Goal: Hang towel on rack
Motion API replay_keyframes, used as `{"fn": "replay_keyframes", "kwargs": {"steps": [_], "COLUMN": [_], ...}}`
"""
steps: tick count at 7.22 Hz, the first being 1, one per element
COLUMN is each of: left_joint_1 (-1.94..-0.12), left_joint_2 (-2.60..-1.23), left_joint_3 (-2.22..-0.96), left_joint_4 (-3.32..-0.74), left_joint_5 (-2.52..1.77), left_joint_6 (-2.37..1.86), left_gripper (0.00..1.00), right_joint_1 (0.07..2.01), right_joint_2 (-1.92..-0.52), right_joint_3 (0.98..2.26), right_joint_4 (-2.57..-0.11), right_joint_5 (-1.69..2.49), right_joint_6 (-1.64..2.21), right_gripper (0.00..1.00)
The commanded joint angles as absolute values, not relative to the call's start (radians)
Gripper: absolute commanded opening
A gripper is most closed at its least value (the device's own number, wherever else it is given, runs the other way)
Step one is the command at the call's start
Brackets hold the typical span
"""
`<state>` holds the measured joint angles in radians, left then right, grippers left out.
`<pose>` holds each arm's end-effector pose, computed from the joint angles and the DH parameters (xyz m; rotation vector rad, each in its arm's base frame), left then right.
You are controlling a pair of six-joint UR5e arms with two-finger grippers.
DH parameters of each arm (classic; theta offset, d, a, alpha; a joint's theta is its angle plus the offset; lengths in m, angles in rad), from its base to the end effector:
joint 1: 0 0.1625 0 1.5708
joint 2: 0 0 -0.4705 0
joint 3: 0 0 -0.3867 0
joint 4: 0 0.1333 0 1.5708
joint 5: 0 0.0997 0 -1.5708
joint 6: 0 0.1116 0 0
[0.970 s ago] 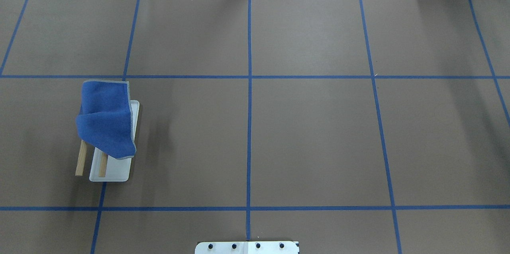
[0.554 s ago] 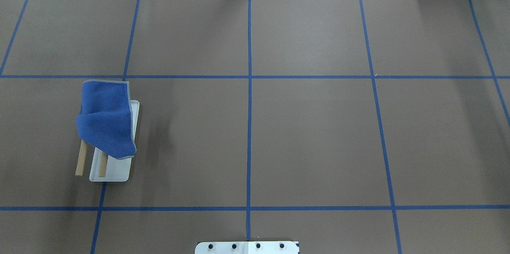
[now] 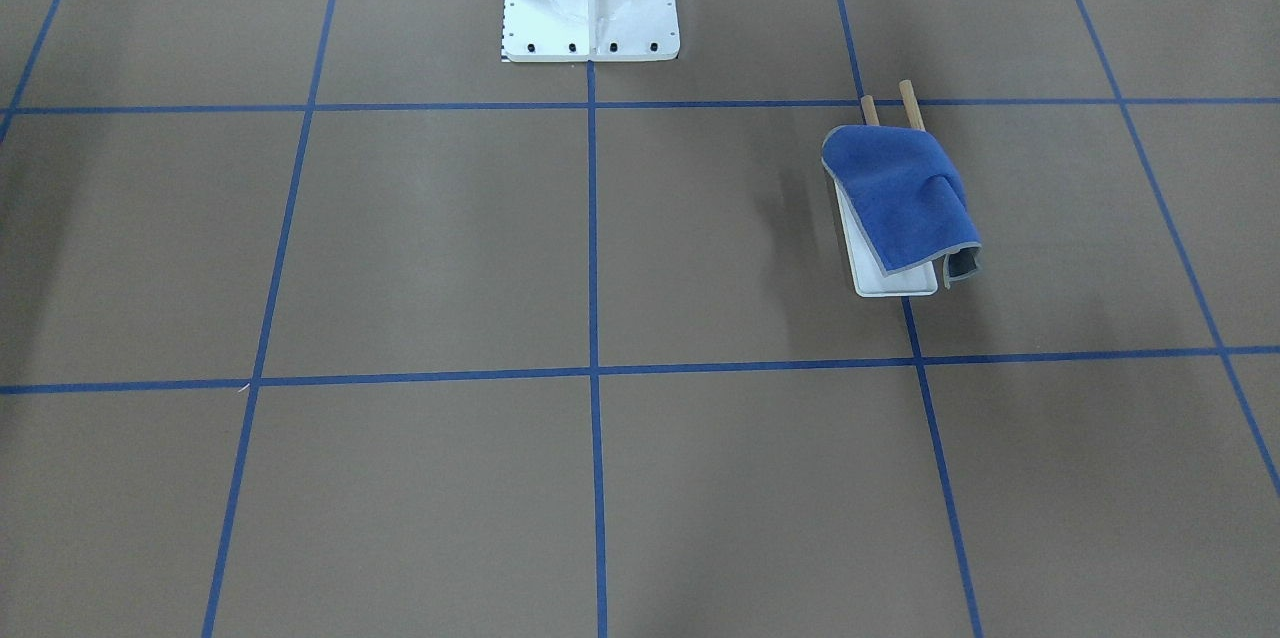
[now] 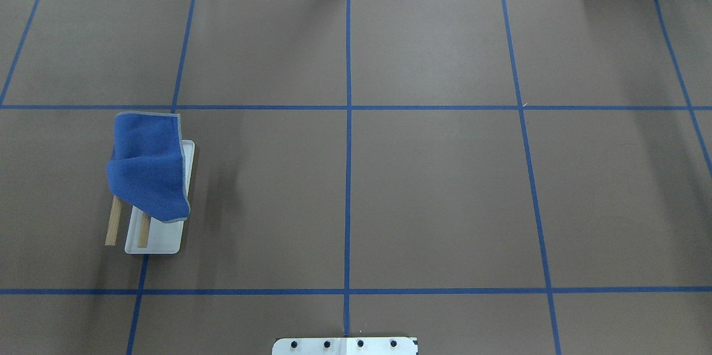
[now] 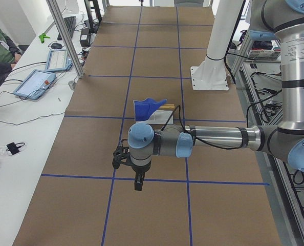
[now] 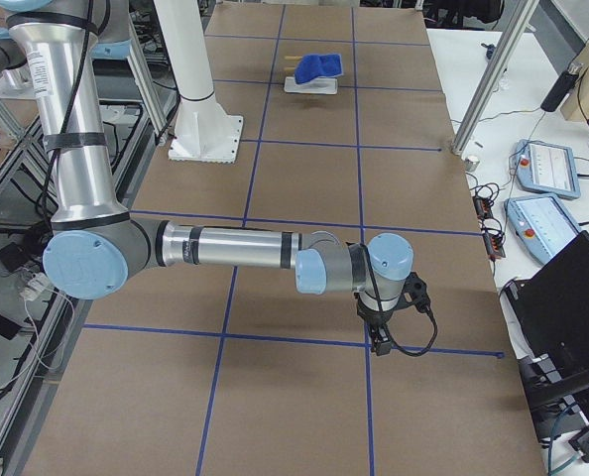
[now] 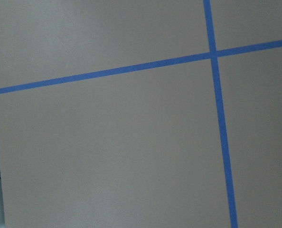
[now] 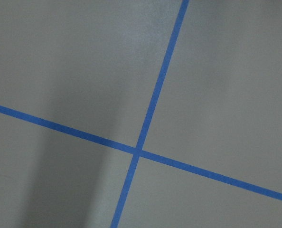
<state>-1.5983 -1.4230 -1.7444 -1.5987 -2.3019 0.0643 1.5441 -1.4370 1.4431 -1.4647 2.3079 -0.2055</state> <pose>-0.0704 -0.4195 0.6955 0.0848 0.7279 0.0548 0.0434 -0.5591 0.6974 0.1729 -0.7260 -0.2627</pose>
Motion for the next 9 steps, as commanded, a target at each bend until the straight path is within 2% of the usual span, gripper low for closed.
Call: {"fn": "replay_keyframes", "kwargs": {"steps": [1, 9], "left_joint_1": [-1.603, -1.603], "left_joint_2": [-1.424, -1.410], "left_joint_3": [-1.769, -1.789], "left_joint_4": [-1.546, -1.554], "left_joint_5": [-2.316, -2.312], "left_joint_6": [0.066, 0.074], "left_gripper": [0.98, 0.98], "right_joint_1": [1.543, 1.540], "right_joint_2": [-1.446, -1.466], "right_joint_3": [1.462, 1.470], "right_joint_4": [-1.488, -1.477], "right_joint_5": [2.295, 2.276], "right_joint_6": [-0.206, -0.206], "right_gripper": [1.00, 1.00]}}
